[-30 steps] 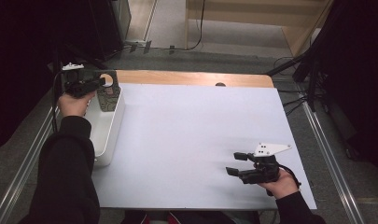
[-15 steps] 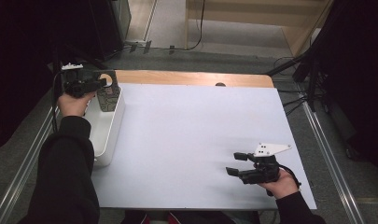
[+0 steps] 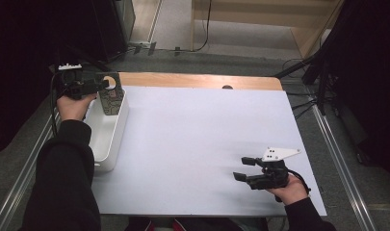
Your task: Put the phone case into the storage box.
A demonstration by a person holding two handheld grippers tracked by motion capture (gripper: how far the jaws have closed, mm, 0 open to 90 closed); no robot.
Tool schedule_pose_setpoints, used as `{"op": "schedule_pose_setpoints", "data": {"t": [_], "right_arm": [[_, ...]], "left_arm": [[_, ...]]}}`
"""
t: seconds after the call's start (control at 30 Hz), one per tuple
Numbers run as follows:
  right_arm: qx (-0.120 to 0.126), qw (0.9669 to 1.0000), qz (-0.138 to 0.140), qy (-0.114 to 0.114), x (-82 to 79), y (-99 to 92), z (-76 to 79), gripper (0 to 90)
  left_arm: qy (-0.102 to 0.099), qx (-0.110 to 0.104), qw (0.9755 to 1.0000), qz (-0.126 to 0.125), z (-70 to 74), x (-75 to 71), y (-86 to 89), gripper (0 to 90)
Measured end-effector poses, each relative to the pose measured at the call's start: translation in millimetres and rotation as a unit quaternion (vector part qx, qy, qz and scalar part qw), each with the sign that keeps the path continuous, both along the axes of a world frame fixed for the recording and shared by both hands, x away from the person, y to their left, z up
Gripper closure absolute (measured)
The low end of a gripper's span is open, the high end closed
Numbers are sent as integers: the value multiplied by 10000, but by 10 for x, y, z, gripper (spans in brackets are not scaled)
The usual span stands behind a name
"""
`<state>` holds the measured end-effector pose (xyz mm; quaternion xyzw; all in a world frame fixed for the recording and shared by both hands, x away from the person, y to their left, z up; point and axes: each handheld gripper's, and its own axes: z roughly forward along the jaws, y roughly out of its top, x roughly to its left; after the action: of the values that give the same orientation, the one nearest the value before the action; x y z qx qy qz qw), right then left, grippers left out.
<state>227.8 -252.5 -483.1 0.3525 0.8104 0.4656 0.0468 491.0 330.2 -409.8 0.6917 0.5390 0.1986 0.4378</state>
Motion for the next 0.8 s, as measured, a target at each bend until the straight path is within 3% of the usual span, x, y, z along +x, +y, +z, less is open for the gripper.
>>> {"op": "schedule_pose_setpoints", "data": {"t": [0.3, 0.8], "right_arm": [[1, 10000, 6, 7, 10, 6, 0, 293], [5, 10000, 62, -8, 41, 33, 4, 293]], "left_arm": [[120, -99, 9999, -14, 76, -65, 24, 299], [172, -19, 9997, -174, 204, -207, 9, 299]]}}
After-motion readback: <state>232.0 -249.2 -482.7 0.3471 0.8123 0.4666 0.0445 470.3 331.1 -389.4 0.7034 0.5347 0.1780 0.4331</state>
